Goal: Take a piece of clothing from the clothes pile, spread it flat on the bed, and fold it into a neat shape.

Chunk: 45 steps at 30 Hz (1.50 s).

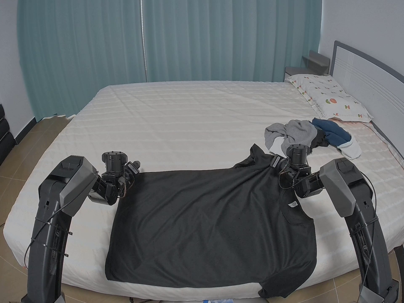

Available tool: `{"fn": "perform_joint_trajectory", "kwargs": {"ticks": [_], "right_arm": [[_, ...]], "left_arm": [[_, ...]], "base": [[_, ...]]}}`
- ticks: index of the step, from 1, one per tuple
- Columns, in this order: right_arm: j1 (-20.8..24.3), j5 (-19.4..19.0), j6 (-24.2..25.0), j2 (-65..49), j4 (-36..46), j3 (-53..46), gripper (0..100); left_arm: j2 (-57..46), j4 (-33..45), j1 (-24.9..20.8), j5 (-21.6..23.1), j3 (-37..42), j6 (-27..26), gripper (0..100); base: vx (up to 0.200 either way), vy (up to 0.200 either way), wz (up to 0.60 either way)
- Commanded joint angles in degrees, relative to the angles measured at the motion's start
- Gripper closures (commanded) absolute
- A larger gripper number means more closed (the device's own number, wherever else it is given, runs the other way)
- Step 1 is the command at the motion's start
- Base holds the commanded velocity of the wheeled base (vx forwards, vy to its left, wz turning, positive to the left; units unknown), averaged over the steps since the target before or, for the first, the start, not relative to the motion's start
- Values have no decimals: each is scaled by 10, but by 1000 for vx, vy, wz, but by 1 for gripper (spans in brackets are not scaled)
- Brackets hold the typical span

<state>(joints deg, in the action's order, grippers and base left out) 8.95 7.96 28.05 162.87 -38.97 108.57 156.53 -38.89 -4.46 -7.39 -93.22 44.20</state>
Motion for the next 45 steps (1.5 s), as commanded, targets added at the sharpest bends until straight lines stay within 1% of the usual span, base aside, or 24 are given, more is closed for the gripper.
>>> {"fn": "perform_joint_trajectory", "kwargs": {"ticks": [1, 8, 10, 12, 16, 19, 24, 29, 33, 37, 40, 45], "right_arm": [[5, 0, 3, -2, 0, 1, 100], [5, 0, 4, 0, -1, 2, 100], [4, 0, 4, 0, -1, 5, 100], [1, 1, 5, 1, -2, 15, 100], [-1, 22, 14, 3, -8, 37, 100], [-1, 25, 17, 6, -10, 47, 100], [4, 21, 17, 13, -25, 47, 100], [5, 22, 11, 41, -39, 60, 100], [5, 21, 10, 39, -44, 60, 100], [10, 14, 10, 25, -88, 60, 100], [14, 4, 10, 20, -90, 60, 100], [17, 3, 8, 25, -91, 60, 100]], "left_arm": [[4, -2, -2, 1, 0, -6, 100], [3, -15, -2, -8, -3, -5, 100], [3, -40, 0, -20, -1, -4, 100], [4, -70, 2, -43, 1, -3, 100], [4, -85, 5, -67, 1, -3, 100], [5, -92, 10, -79, -4, -4, 100], [8, -114, 18, -82, -4, -5, 100], [12, -117, 24, -88, -4, -7, 100], [18, -117, 24, -90, -15, -8, 100], [17, -119, 24, -99, -18, -8, 100], [18, -119, 25, -105, -21, -8, 100], [16, -125, 32, -106, -20, -8, 100]], "base": [[0, 0, 0], [0, 0, 0], [0, 0, 0], [0, 0, 0], [0, 0, 0], [0, 0, 0], [0, 0, 0], [0, 0, 0], [0, 0, 0], [0, 0, 0], [0, 0, 0], [0, 0, 0]]}}
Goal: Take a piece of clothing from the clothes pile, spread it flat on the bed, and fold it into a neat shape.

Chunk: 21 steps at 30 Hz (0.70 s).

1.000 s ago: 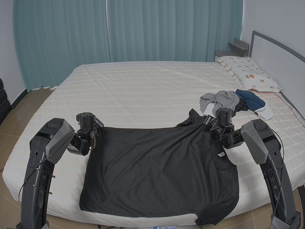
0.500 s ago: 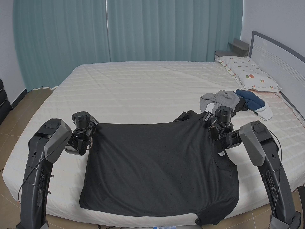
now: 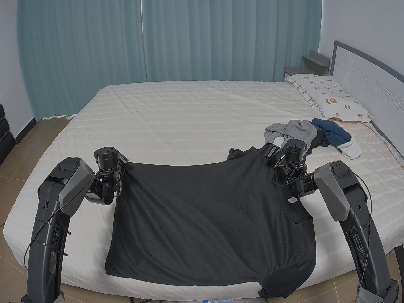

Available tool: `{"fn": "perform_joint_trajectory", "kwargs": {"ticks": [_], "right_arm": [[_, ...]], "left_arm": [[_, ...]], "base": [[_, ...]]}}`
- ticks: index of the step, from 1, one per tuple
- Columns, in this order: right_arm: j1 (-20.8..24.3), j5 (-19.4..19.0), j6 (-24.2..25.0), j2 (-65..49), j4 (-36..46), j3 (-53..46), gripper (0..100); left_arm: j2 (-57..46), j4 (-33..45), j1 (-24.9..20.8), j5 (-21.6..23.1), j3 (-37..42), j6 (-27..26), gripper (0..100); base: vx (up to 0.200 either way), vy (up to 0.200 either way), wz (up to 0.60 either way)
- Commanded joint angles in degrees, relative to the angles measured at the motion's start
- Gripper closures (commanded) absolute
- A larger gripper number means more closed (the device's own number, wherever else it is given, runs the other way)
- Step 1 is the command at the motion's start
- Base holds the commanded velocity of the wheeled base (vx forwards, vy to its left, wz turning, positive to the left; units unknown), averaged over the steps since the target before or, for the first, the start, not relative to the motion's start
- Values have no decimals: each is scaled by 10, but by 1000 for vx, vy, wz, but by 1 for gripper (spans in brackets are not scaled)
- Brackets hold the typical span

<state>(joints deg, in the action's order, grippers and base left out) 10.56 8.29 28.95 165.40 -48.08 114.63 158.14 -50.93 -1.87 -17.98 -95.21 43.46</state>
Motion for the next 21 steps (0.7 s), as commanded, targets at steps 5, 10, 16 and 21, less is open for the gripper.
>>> {"fn": "perform_joint_trajectory", "kwargs": {"ticks": [5, 10, 16, 21], "right_arm": [[-5, 0, -2, 12, 1, 0, 100], [-7, 0, -18, 27, 1, 0, 100], [-15, 1, -21, 27, 1, 0, 100], [-20, 2, -21, 27, 1, 0, 100]], "left_arm": [[2, -7, 7, 1, -2, -1, 100], [24, 0, 8, 1, -30, -7, 100], [40, 5, 7, 3, -45, -24, 100], [42, 15, 4, 6, -45, -24, 100]], "base": [[0, 0, 0], [0, 0, 0], [0, 0, 0], [0, 0, 0]]}}
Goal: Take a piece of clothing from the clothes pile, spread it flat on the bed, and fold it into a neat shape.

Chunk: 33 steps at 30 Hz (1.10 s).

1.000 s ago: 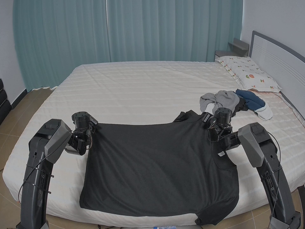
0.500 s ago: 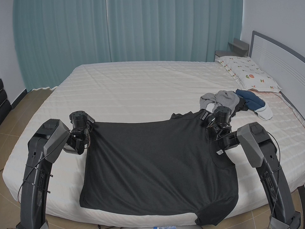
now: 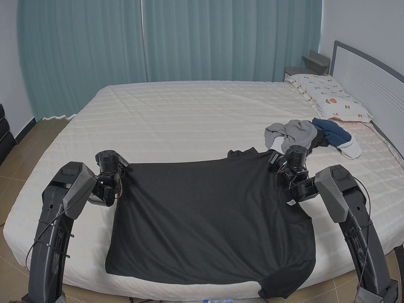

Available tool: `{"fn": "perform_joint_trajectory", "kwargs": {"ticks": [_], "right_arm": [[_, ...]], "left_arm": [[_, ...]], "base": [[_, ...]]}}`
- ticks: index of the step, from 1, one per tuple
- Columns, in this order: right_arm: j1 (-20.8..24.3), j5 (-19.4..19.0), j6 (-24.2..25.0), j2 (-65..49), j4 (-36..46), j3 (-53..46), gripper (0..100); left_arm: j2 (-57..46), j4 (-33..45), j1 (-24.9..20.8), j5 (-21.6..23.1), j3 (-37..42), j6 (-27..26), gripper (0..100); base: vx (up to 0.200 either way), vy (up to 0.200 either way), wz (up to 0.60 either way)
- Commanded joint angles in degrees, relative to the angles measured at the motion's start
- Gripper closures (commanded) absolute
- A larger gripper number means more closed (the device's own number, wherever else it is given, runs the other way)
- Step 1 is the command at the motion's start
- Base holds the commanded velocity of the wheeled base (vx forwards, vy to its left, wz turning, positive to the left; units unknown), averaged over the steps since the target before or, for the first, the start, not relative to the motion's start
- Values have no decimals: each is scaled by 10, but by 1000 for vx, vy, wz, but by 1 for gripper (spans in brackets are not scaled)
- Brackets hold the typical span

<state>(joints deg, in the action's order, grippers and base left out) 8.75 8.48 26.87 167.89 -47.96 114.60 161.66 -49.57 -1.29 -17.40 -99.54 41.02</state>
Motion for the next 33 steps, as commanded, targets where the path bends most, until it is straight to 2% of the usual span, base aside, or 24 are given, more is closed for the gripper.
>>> {"fn": "perform_joint_trajectory", "kwargs": {"ticks": [1, 16, 17, 27, 30, 31, 33], "right_arm": [[-3, 0, 0, 2, 0, 0, 100], [-2, 0, -1, 18, 1, 0, 100], [-1, 0, -1, 19, 1, 0, 0], [-7, 20, 1, -20, -3, -5, 0], [-12, 22, 6, -85, -15, -106, 0], [-12, 22, 6, -85, -15, -106, 0], [-13, 15, 4, -144, -53, -209, 0]], "left_arm": [[7, 2, -2, 1, -2, 0, 100], [8, 3, -9, 5, -2, -3, 100], [8, 3, -11, 4, -2, -3, 0], [0, -4, -11, 2, 10, -2, 0], [-35, -18, -10, -3, 61, 5, 0], [-35, -18, -10, -3, 61, 5, 0], [-89, -58, -10, 2, 146, 11, 0]], "base": [[0, 0, 0], [0, 0, 0], [0, 0, 0], [0, 0, 0], [0, 0, 0], [0, 0, 0], [0, 0, 0]]}}
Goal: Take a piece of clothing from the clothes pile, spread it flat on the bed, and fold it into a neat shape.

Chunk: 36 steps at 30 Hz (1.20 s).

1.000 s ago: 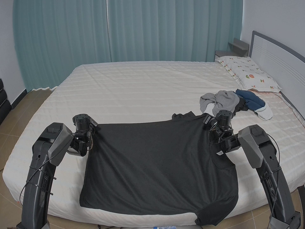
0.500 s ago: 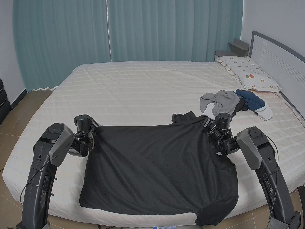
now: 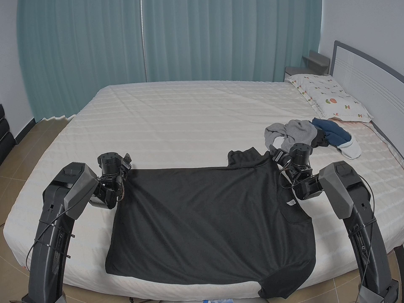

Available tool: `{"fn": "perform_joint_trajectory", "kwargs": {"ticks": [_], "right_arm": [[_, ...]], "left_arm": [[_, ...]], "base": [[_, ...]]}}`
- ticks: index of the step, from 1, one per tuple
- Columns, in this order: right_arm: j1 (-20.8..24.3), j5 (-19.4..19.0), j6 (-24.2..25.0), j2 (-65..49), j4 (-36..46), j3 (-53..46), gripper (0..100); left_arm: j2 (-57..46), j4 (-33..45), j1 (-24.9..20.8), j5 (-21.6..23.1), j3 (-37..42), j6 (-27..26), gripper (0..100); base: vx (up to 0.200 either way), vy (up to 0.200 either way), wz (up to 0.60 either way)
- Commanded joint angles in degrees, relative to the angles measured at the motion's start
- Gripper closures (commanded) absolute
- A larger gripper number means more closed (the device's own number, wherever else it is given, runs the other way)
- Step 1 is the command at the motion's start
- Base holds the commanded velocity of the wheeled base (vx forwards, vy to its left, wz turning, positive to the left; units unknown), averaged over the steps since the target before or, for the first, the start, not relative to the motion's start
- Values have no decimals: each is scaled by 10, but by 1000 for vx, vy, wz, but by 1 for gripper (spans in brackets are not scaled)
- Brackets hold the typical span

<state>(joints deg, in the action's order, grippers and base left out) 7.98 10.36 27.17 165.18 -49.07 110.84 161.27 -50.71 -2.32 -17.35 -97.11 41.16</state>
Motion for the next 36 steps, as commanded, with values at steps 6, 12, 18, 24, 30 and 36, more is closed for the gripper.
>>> {"fn": "perform_joint_trajectory", "kwargs": {"ticks": [6, 12, 18, 24, 30, 36], "right_arm": [[-14, -16, 7, -259, -80, -401, 0], [-26, -81, 39, -384, -137, -625, 0], [-24, -95, 72, -461, -144, -759, 0], [-15, -147, 153, -521, -151, -908, 0], [-14, -207, 178, -500, -233, -996, 0], [-15, -252, 225, -490, -339, -1051, 0]], "left_arm": [[-192, -91, -13, 14, 250, 9, 0], [-251, -92, -35, 55, 349, 13, 0], [-313, -106, -38, 90, 483, 60, 0], [-389, -174, -50, 162, 700, 82, 0], [-380, -244, -66, 166, 794, 98, 0], [-380, -289, -76, 183, 865, 108, 0]], "base": [[0, 0, 0], [0, 0, 0], [0, 0, 0], [0, 0, 0], [0, 0, 0], [-100, 0, 0]]}}
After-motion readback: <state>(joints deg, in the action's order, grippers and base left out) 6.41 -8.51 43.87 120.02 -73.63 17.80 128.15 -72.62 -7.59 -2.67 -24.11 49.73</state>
